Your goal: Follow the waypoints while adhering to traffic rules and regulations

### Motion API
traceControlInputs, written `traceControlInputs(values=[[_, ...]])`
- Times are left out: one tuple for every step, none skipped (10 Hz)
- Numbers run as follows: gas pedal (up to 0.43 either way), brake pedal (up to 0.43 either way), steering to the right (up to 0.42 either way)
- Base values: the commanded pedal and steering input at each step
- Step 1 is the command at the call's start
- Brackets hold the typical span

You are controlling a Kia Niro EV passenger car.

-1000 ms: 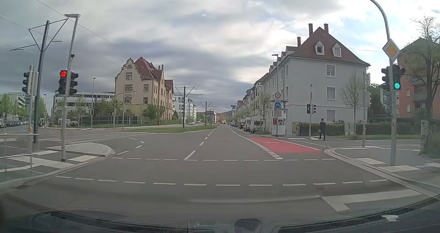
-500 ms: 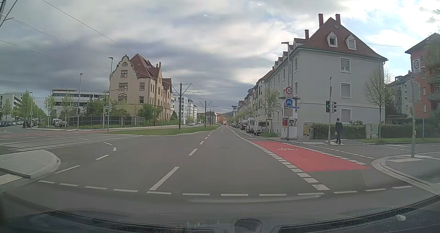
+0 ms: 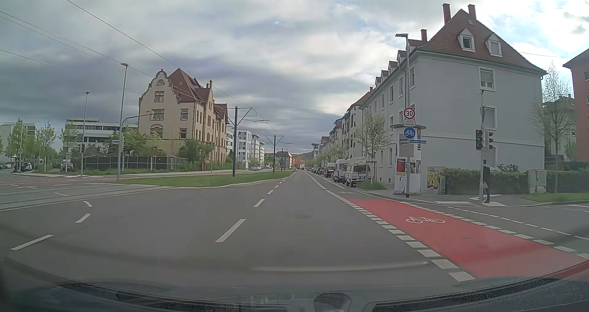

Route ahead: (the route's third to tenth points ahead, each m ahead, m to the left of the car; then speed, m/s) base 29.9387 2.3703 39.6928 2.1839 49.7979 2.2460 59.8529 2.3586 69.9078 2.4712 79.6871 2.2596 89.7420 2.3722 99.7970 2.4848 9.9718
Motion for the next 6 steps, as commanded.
traceControlInputs(values=[[0.110, 0.000, -0.002], [0.110, 0.000, -0.002], [0.110, 0.000, -0.002], [0.110, 0.000, -0.002], [0.110, 0.000, -0.002], [0.110, 0.000, -0.002]])
